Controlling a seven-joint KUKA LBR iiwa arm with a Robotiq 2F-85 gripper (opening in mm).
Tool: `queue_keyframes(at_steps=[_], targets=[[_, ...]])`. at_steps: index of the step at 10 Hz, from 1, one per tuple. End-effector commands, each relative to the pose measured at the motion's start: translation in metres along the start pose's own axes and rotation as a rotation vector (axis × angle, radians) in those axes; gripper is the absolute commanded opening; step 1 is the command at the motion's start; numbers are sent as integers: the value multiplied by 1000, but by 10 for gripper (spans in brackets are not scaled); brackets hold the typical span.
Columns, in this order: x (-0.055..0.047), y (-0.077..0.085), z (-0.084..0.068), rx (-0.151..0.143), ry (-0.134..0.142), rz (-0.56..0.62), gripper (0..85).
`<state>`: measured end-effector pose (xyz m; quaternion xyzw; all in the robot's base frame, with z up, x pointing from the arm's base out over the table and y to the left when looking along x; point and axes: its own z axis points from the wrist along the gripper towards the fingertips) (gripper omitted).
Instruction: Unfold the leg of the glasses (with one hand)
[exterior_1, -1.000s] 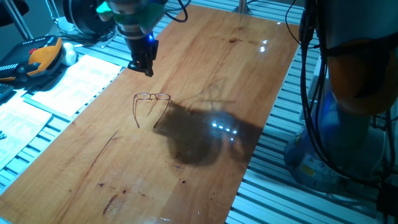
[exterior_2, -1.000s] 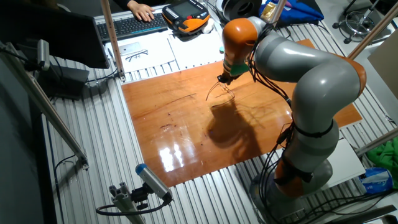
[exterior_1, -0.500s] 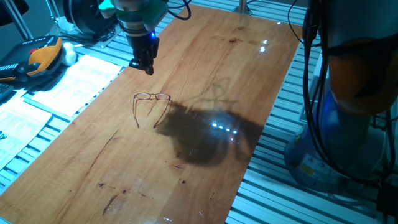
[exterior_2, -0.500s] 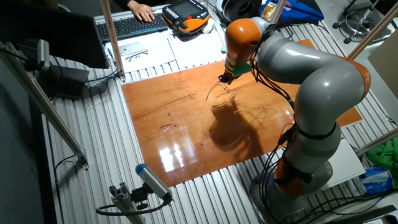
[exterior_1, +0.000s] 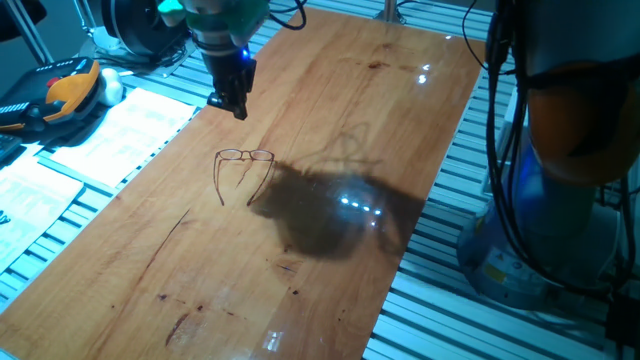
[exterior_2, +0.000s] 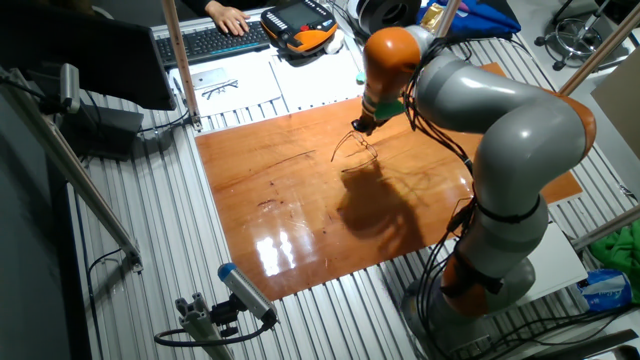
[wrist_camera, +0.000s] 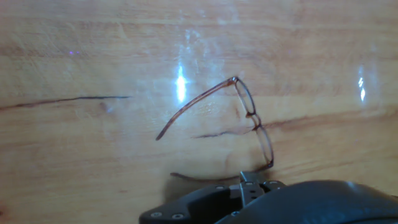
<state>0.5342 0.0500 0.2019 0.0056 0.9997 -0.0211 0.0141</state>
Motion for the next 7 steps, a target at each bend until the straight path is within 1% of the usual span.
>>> queue_keyframes(at_steps=[1,2,3,4,5,6,7], targets=[[1,-1,-1,-60,23,33,0],[2,0,-2,-53,37,43,0],[2,0,-2,-52,38,43,0],[2,0,-2,-58,36,45,0],[3,0,-3,-55,29,45,0],[3,0,-3,-45,27,42,0],[3,0,-3,-21,36,42,0]])
